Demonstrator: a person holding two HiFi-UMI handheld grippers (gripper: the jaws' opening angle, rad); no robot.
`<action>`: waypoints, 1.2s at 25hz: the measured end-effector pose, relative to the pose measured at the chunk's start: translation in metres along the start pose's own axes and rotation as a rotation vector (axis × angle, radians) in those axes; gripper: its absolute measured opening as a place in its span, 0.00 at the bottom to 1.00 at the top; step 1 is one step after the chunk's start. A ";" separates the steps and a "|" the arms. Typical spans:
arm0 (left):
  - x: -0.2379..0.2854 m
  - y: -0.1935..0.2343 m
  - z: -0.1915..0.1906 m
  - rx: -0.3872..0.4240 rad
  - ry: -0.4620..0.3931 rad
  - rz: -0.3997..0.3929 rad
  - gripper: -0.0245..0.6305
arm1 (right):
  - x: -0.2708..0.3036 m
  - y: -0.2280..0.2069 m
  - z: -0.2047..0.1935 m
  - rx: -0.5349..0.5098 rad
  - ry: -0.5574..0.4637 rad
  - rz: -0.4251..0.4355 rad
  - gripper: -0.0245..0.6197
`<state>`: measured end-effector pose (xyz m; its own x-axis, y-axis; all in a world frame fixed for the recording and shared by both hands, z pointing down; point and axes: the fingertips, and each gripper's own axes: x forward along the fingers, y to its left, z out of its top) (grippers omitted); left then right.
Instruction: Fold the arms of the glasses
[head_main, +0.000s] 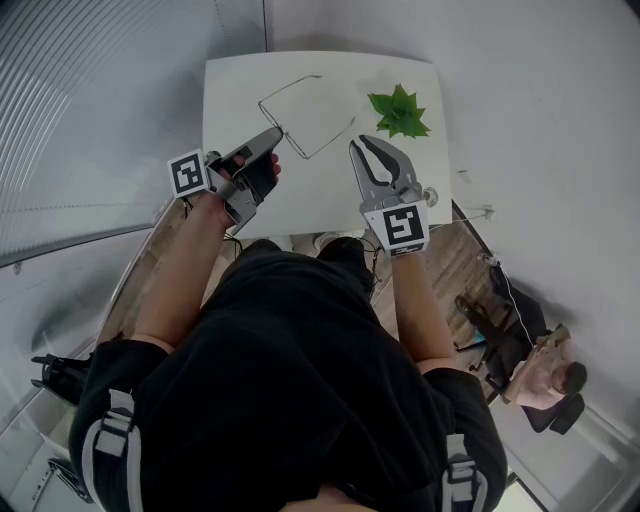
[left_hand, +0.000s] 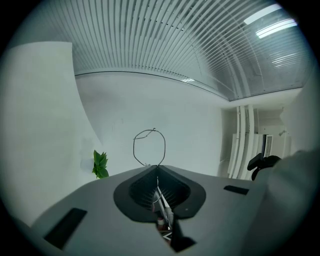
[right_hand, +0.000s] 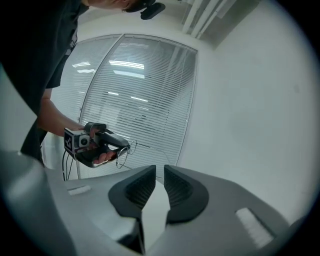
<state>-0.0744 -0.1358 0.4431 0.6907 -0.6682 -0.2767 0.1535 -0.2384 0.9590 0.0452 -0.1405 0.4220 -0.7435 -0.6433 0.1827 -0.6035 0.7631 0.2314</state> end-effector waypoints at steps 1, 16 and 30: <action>0.000 0.000 0.000 0.000 0.001 -0.001 0.05 | 0.001 -0.001 -0.002 -0.013 0.010 -0.001 0.14; 0.001 -0.003 -0.001 -0.015 0.006 -0.011 0.05 | 0.020 -0.013 -0.044 -0.336 0.258 -0.071 0.16; 0.001 -0.004 -0.007 -0.035 0.027 -0.020 0.05 | 0.032 -0.016 -0.060 -0.505 0.336 -0.106 0.15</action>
<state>-0.0691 -0.1308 0.4389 0.7062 -0.6437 -0.2948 0.1923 -0.2264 0.9549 0.0478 -0.1772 0.4813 -0.5057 -0.7613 0.4057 -0.3969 0.6229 0.6741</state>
